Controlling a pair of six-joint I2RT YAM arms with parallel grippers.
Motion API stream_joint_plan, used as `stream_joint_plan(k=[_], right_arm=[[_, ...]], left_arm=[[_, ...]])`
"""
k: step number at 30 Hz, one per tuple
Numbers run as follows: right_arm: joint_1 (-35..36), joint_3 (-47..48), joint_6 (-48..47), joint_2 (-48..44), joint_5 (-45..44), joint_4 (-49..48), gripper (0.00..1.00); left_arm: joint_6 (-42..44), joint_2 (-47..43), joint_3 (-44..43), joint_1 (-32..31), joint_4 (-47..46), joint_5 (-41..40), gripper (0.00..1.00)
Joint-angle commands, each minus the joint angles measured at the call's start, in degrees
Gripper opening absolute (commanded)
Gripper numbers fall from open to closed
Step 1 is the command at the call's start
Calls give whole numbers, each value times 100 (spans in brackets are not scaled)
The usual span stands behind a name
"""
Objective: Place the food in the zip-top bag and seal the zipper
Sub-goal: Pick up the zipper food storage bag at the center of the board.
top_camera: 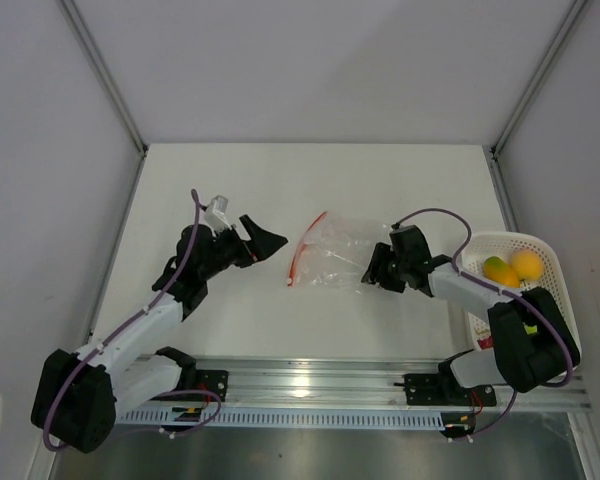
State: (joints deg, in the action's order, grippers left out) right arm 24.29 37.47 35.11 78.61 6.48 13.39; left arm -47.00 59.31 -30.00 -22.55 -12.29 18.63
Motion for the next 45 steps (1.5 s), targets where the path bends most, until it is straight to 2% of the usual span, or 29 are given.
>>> stream_joint_plan(k=[1,2,3,6,8,13,15,19,23,28,33,37,45], right_arm=[[40,84,-312,137,108,-741,52],[40,93,-364,155,134,-776,45],[40,93,-452,163,178,-846,34],[49,24,-575,120,178,-969,17],[40,-29,-663,23,161,-1013,0],[49,-179,-769,-503,467,-900,0],[58,-214,-787,-1047,634,-698,0],[49,-188,-857,-2076,1161,-40,0],[-30,-196,-953,-3015,1724,410,0],[-91,-249,-901,-3606,2374,595,0],[-109,-188,-463,-3931,3156,385,0],[-109,31,-164,-3950,3614,296,0],[-135,392,786,-4037,4098,129,0]], left_arm=[[-125,-419,73,-13,104,53,100],[-107,-481,91,-22,157,44,99],[-107,-534,99,-13,209,35,99],[-81,-719,91,-13,508,-44,99],[-125,-868,143,-22,579,-123,100],[-151,-1114,144,-13,851,-211,99],[-142,-1167,39,31,1062,-167,99],[-397,-1193,-50,347,1177,630,97],[-748,-1404,91,426,1063,791,94],[-1381,-1571,187,523,1186,747,91],[-1461,-1747,205,558,1405,545,90],[-1110,-1922,407,585,591,931,89],[-582,-2389,1136,593,-1035,1336,77]])
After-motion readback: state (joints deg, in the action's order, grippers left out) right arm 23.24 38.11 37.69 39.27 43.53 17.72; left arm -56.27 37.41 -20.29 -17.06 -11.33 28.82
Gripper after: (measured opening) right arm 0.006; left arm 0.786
